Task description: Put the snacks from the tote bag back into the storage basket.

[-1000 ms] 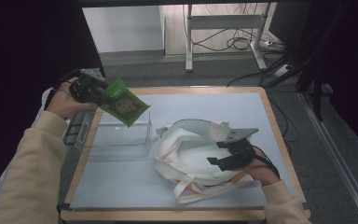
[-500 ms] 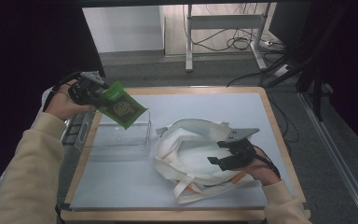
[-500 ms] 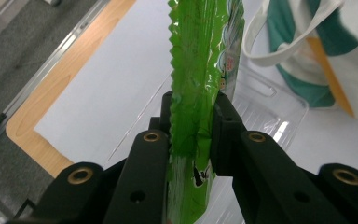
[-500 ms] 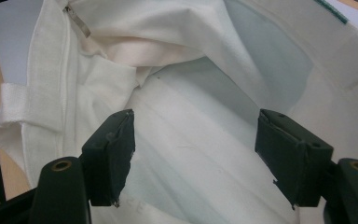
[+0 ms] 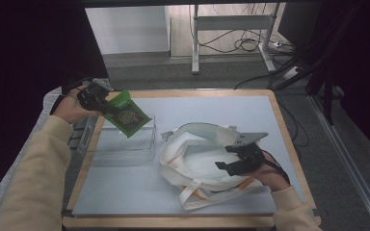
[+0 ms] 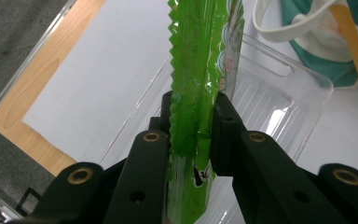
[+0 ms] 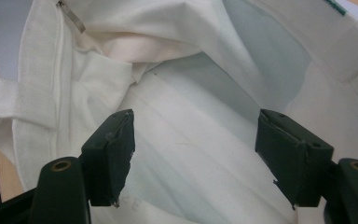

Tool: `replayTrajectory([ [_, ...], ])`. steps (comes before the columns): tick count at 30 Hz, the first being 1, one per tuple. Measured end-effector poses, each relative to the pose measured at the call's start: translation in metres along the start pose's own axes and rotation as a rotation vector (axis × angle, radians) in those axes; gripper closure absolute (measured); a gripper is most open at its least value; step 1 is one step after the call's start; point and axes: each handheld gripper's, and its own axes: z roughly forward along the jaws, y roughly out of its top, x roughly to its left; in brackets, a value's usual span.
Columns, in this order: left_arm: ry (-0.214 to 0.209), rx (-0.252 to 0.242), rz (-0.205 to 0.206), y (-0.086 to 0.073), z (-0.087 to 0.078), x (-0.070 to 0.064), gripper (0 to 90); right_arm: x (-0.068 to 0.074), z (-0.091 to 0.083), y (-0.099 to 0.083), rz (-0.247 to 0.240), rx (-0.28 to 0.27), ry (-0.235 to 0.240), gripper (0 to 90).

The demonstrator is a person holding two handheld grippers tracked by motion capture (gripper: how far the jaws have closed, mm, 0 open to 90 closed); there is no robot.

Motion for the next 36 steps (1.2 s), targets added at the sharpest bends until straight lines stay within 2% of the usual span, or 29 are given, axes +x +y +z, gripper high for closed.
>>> replayTrajectory([
  [8, -0.013, 0.049, 0.039, -0.004, 0.009, -0.001, 79.0, 0.000, 0.001, 0.000, 0.003, -0.005, -0.016, 28.3],
  [19, -0.045, 0.146, 0.135, 0.005, 0.026, -0.004, 79.0, -0.001, 0.002, -0.001, 0.002, 0.002, -0.015, 28.3],
  [27, -0.054, 0.175, 0.169, 0.016, 0.042, -0.008, 79.0, -0.001, 0.002, -0.002, 0.007, 0.001, -0.016, 28.2],
  [36, -0.039, 0.173, 0.176, 0.025, 0.049, -0.005, 78.6, -0.002, 0.003, -0.002, 0.006, 0.001, -0.018, 27.8],
])
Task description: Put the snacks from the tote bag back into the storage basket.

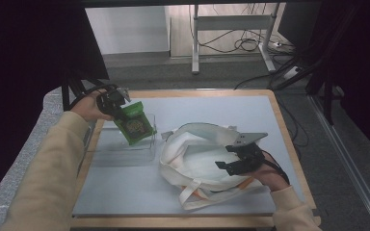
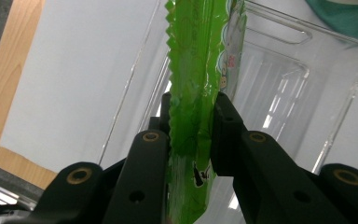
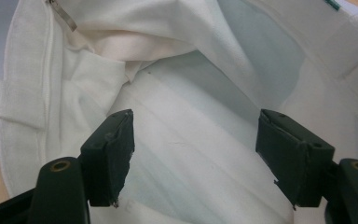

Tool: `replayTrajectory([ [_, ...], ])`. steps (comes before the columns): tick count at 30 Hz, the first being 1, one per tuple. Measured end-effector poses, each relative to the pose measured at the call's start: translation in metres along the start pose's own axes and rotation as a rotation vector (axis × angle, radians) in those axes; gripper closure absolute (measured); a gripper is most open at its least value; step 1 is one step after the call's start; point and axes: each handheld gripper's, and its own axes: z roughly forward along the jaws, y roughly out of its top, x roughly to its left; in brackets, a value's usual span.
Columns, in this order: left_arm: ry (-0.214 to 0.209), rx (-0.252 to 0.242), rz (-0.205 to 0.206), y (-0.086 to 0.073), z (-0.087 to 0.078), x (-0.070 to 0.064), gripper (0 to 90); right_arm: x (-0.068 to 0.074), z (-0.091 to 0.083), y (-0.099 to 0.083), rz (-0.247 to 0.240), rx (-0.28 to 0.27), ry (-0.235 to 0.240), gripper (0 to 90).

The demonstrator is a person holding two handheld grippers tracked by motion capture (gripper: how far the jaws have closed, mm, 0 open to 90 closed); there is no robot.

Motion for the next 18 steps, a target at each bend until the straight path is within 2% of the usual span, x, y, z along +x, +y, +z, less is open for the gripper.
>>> replayTrajectory([
  [6, 0.037, 0.001, 0.005, 0.0026, 0.0029, 0.0016, 77.1, -0.0007, 0.0003, -0.0003, 0.001, 0.002, 0.001, 27.7],
  [9, 0.059, 0.016, 0.020, 0.0045, 0.0059, 0.0022, 76.4, -0.0003, 0.0008, -0.0002, 0.000, 0.003, 0.001, 27.6],
  [18, 0.041, 0.033, 0.041, 0.0008, 0.0012, -0.0004, 78.2, -0.0011, 0.0004, -0.0004, 0.000, 0.001, 0.004, 27.6],
])
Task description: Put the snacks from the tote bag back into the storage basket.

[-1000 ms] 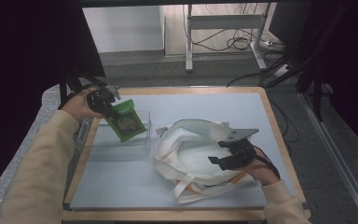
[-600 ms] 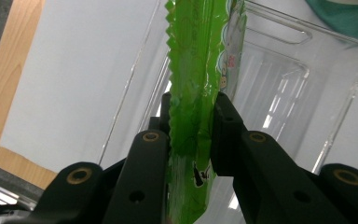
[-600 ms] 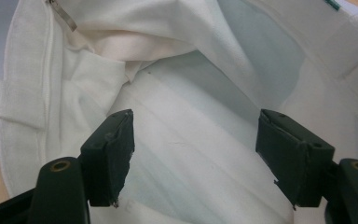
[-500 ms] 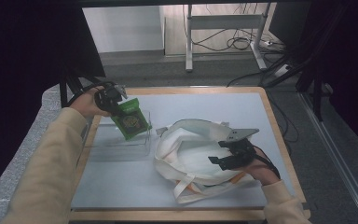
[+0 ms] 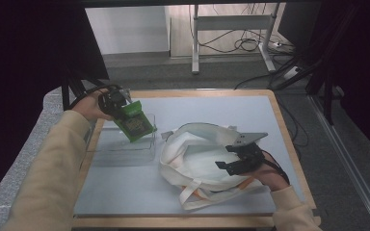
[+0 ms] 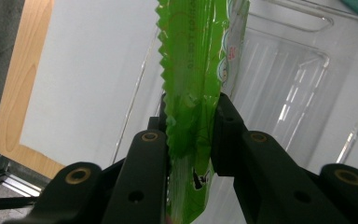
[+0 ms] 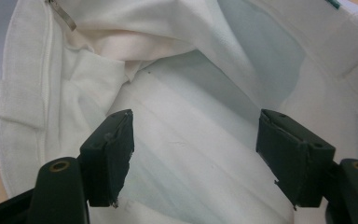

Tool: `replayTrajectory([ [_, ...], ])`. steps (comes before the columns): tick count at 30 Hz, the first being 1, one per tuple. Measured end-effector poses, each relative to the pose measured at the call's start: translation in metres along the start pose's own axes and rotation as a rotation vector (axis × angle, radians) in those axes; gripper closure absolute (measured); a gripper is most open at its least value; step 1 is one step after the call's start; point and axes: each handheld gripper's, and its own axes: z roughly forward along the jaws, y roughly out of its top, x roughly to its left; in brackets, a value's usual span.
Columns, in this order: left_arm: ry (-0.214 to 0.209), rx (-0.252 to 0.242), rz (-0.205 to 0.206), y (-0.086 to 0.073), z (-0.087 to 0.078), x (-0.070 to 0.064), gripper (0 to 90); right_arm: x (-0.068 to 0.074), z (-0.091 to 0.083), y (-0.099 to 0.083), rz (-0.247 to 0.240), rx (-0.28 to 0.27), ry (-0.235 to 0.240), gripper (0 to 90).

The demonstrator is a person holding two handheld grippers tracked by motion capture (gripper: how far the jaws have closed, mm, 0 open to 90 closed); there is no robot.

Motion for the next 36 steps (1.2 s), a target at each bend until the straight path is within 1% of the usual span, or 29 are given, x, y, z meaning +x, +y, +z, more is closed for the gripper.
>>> replayTrajectory([
  [2, -0.007, 0.000, -0.003, -0.002, -0.002, -0.001, 78.5, 0.000, 0.000, 0.000, 0.000, 0.000, 0.001, 27.5],
  [5, -0.008, 0.014, -0.002, -0.004, -0.005, -0.002, 78.7, 0.001, 0.000, 0.000, -0.001, -0.002, -0.001, 27.5],
  [7, -0.007, 0.030, 0.010, -0.005, -0.006, -0.003, 78.7, 0.001, 0.000, 0.001, -0.001, -0.001, 0.000, 27.5],
  [8, -0.009, 0.037, 0.009, -0.005, -0.007, -0.003, 78.7, 0.001, 0.000, 0.001, -0.001, -0.002, 0.001, 27.5],
  [9, -0.011, 0.037, 0.007, -0.005, -0.007, -0.003, 78.7, 0.001, 0.000, 0.001, -0.001, -0.001, 0.000, 27.5],
  [10, -0.013, 0.042, 0.014, -0.005, -0.006, -0.003, 78.7, 0.001, 0.000, 0.001, -0.001, -0.001, 0.000, 27.6],
  [14, -0.026, 0.078, 0.029, -0.001, 0.001, -0.004, 78.7, 0.001, 0.000, 0.001, -0.003, 0.001, 0.001, 27.5],
  [15, -0.027, 0.082, 0.040, 0.001, 0.003, -0.004, 78.7, 0.001, 0.001, 0.001, -0.003, 0.001, 0.002, 27.5],
  [19, -0.027, 0.077, 0.049, 0.011, 0.011, -0.005, 78.4, 0.000, 0.001, 0.000, -0.001, 0.002, 0.001, 27.5],
  [21, -0.008, 0.077, 0.050, 0.016, 0.014, -0.004, 77.6, 0.000, 0.001, 0.000, -0.001, 0.002, 0.000, 27.5],
  [22, 0.005, 0.069, 0.045, 0.019, 0.016, -0.004, 76.5, 0.000, 0.001, 0.000, 0.002, 0.002, -0.001, 27.5],
  [23, 0.025, 0.068, 0.046, 0.021, 0.018, -0.004, 75.5, -0.001, 0.001, 0.000, 0.002, 0.002, -0.001, 27.5],
  [25, 0.051, 0.073, 0.046, 0.025, 0.022, -0.003, 73.3, -0.001, 0.001, -0.001, 0.004, 0.002, -0.002, 27.4],
  [29, 0.101, 0.060, 0.037, 0.028, 0.031, -0.003, 69.3, -0.002, 0.000, -0.001, 0.005, -0.001, -0.004, 27.4],
  [31, 0.117, 0.057, 0.032, 0.029, 0.034, -0.003, 65.9, -0.002, 0.000, -0.001, 0.004, -0.002, -0.004, 27.4],
  [33, 0.134, 0.052, 0.036, 0.030, 0.037, -0.003, 63.4, -0.002, 0.000, -0.001, 0.005, -0.001, -0.004, 27.4],
  [36, 0.146, 0.044, 0.036, 0.030, 0.041, -0.003, 58.9, -0.002, 0.000, -0.001, 0.004, 0.000, -0.004, 27.3],
])
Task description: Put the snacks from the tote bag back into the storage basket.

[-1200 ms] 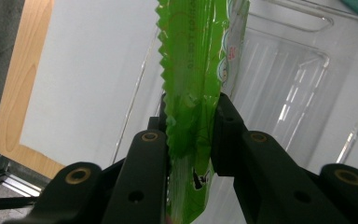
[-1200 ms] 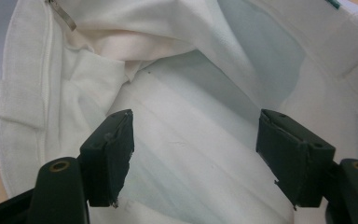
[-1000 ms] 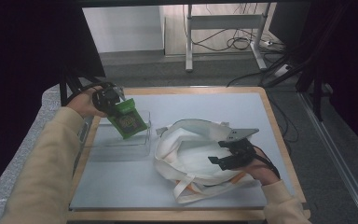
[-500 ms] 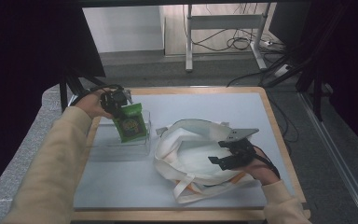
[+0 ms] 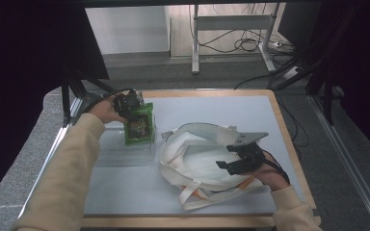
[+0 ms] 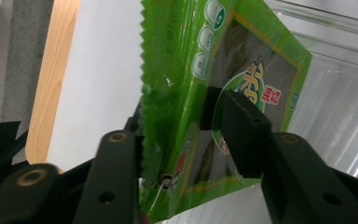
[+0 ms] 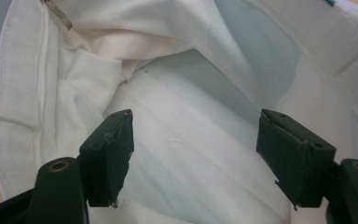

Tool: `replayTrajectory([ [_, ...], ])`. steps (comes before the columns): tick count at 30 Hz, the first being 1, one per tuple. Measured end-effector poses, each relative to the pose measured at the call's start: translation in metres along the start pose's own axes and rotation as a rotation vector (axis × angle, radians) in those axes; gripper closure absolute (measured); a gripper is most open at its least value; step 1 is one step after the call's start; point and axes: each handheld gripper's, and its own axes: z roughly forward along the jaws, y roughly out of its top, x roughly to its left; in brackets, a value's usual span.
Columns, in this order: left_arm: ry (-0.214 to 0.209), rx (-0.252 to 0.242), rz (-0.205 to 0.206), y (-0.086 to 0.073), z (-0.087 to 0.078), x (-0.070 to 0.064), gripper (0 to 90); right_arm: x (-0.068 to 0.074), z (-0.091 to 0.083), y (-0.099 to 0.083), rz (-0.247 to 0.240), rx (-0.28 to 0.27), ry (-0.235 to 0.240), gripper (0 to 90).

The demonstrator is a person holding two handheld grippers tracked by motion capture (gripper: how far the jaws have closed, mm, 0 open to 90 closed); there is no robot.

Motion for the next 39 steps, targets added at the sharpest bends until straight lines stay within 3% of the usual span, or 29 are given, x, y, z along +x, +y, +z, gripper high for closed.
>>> replayTrajectory([
  [6, 0.022, -0.034, -0.015, 0.000, -0.001, 0.000, 44.4, 0.000, 0.000, 0.000, -0.001, 0.001, 0.000, 27.3],
  [10, 0.061, -0.070, -0.013, 0.001, -0.005, 0.000, 37.9, 0.000, 0.000, 0.000, 0.000, 0.000, -0.001, 27.2],
  [15, 0.128, -0.118, -0.009, 0.004, -0.014, 0.001, 33.8, 0.000, 0.000, 0.000, 0.001, 0.002, -0.001, 27.2],
  [18, 0.143, -0.141, -0.011, 0.005, -0.020, 0.002, 33.0, 0.001, 0.000, 0.000, -0.002, -0.002, -0.004, 27.2],
  [27, 0.078, -0.183, -0.082, 0.003, -0.032, 0.002, 32.5, 0.000, -0.001, 0.000, -0.003, -0.004, 0.000, 27.2],
  [32, 0.029, -0.232, -0.127, 0.000, -0.039, 0.003, 33.6, -0.001, -0.002, 0.000, 0.001, -0.011, 0.002, 27.2],
  [39, -0.016, -0.271, -0.168, -0.006, -0.048, -0.005, 35.4, -0.003, -0.001, 0.001, 0.001, -0.014, 0.006, 27.2],
])
